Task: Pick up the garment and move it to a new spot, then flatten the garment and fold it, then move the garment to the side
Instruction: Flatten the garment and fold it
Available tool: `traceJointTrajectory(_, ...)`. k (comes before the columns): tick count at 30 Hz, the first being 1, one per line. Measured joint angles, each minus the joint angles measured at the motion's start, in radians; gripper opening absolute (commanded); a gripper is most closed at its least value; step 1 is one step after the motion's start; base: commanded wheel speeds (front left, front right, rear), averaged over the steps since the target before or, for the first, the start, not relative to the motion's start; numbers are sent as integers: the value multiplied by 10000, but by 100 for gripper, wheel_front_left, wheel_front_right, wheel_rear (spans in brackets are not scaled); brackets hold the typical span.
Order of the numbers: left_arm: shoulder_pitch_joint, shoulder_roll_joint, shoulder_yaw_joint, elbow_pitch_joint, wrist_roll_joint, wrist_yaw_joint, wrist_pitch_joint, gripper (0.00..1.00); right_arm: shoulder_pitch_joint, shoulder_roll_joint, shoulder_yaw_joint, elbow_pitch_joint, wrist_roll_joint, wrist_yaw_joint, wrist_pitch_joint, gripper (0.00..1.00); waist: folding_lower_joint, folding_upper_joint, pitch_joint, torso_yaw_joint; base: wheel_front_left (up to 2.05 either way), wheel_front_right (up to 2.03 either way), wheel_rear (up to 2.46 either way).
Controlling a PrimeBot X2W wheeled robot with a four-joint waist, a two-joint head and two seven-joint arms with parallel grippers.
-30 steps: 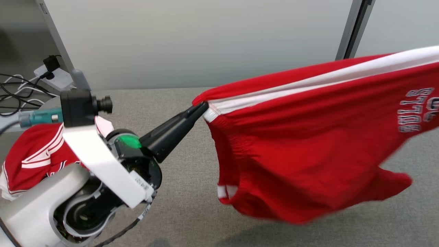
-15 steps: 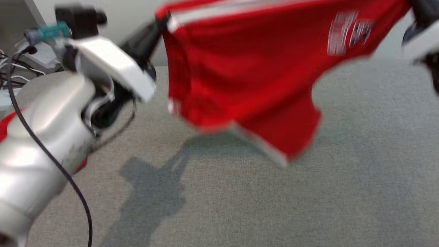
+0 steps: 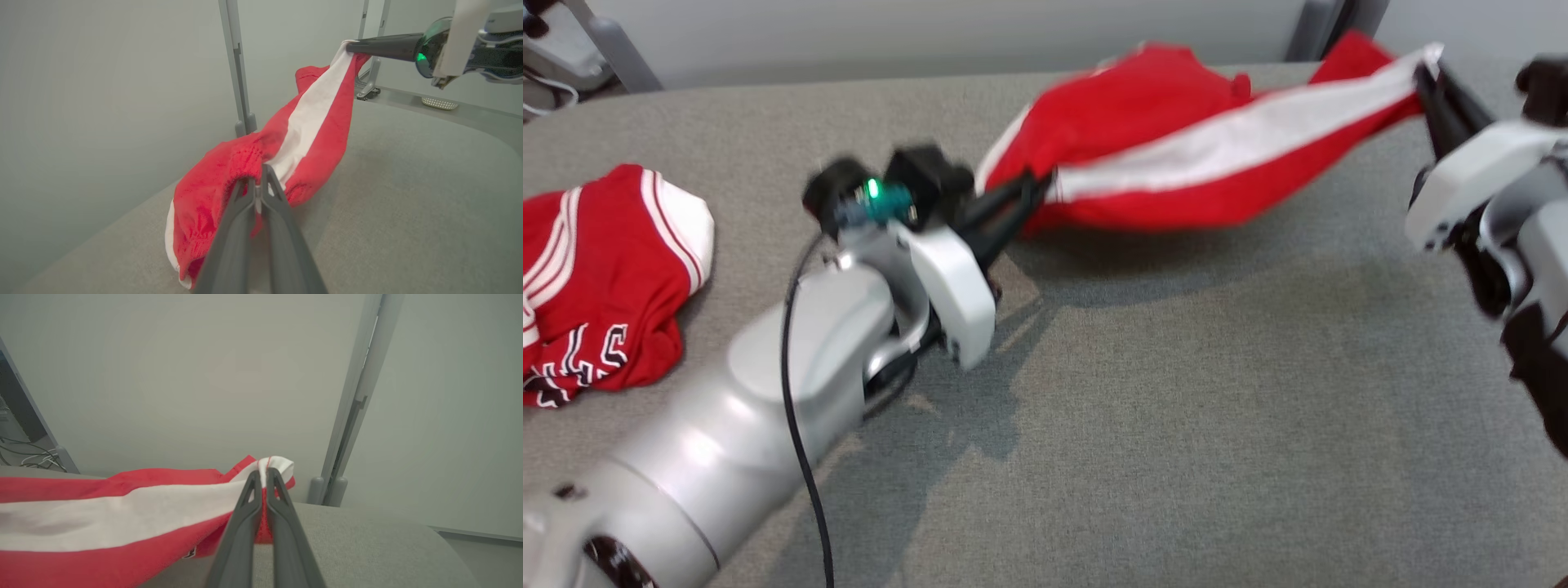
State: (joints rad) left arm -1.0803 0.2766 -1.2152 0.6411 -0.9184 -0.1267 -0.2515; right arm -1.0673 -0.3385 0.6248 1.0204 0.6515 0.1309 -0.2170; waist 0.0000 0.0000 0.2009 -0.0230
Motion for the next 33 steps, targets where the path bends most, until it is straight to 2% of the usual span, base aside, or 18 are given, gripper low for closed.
traceJointTrajectory(6,1766,-61,-113,176,247,-40,2,0,1345,182,658,326,780,0,-213,0,0,0,680,-184,0,0,0)
traceJointTrajectory(9,2299,-23,-322,-104,600,-42,2,0,1971,-21,736,144,1101,0,-268,0,0,0,648,-227,0,0,0)
traceJointTrajectory(13,2964,286,-299,-683,752,-42,0,0,2892,-568,297,-784,1237,0,-303,0,0,0,371,-143,0,0,0)
traceJointTrajectory(16,3422,575,-420,-984,755,-42,0,0,3810,-717,19,-1344,1202,0,-303,0,0,0,159,-67,0,0,0)
traceJointTrajectory(22,3777,871,-779,-1162,815,-42,0,0,5634,-698,-654,-1985,794,2,-303,0,0,0,-174,59,0,0,0)
traceJointTrajectory(27,3851,949,-905,-1154,993,-42,0,0,6664,-439,-1074,-2336,673,0,-303,0,0,0,-316,50,0,0,0)
traceJointTrajectory(33,4655,966,-951,-1014,997,-42,84,0,7507,-165,-1498,-2583,422,2,-303,0,0,0,-517,-13,0,0,0)
